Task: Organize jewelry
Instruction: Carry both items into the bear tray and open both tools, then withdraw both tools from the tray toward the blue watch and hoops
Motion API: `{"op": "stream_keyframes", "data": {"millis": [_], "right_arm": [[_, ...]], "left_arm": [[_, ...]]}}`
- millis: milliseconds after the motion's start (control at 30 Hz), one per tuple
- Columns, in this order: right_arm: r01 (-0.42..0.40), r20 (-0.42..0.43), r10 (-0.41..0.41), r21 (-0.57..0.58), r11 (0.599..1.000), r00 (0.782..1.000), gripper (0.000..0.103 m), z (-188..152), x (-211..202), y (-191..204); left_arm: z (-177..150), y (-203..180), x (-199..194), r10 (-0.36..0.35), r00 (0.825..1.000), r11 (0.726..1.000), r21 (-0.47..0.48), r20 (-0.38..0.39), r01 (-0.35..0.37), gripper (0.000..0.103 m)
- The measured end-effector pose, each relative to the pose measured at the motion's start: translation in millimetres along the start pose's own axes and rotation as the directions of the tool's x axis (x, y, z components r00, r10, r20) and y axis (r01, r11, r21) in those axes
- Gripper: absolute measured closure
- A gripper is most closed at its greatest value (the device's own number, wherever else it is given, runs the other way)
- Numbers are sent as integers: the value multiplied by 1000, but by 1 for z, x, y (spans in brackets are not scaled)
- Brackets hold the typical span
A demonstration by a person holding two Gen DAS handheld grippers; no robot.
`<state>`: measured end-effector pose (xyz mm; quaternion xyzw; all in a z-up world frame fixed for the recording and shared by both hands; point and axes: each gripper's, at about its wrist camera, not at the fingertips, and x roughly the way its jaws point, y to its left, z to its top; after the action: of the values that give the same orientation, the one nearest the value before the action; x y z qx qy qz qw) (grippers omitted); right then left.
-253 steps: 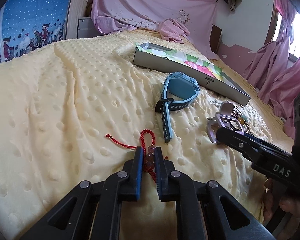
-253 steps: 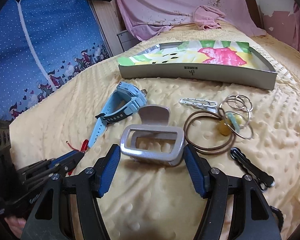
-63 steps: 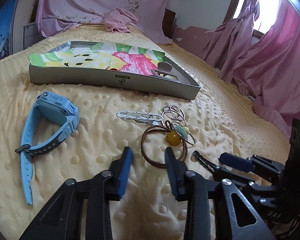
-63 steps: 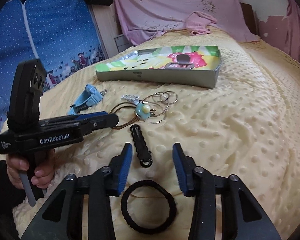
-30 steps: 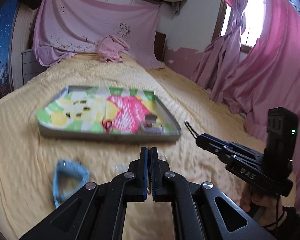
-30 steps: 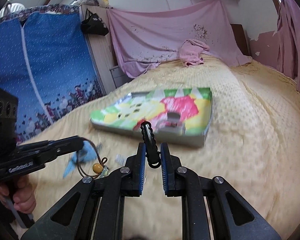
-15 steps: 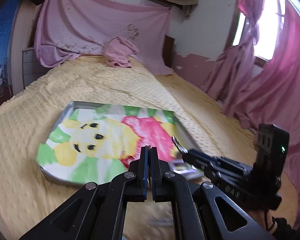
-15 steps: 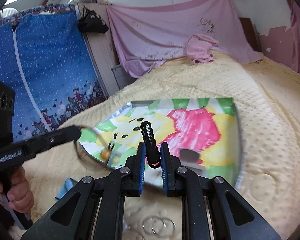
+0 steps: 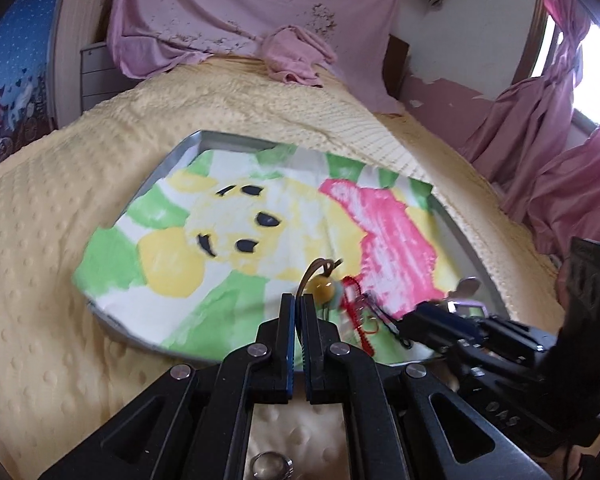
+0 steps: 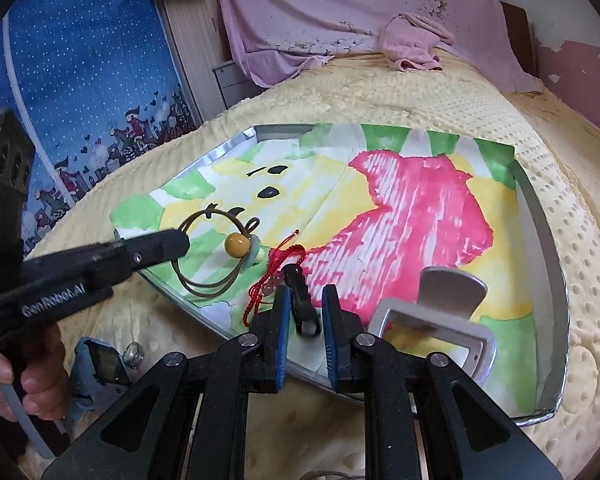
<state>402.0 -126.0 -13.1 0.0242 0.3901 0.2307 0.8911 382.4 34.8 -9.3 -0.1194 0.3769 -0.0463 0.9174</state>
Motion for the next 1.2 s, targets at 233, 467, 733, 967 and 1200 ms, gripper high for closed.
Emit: {"op": "stream_keyframes", "data": {"millis": [233,467,733,967,1200], "right_arm": [[5,100,-7,19,1000,995,66,-11,-38,-4],[19,232,-31,51,999,972,53,-26,-96,-14],[7,347,-31,71,997,937,25,-58,-177,-17],[25,411,-53,72,997,910,15,-93,-244,-3],[71,448,-93,66,995,889,10,-135,-290,19]], "left_arm": [[-12,5,-17,23,999,999,-32,46,-21,81],[-31,-11,-65,3,982,1000,-31,187,3,40],[-61,-30,-129,-4,951,1000,-15,309,9,12],[-98,-53,-184,10,931,999,45,365,-28,4],[-140,-61,-229,31,919,995,78,393,-67,1]]}}
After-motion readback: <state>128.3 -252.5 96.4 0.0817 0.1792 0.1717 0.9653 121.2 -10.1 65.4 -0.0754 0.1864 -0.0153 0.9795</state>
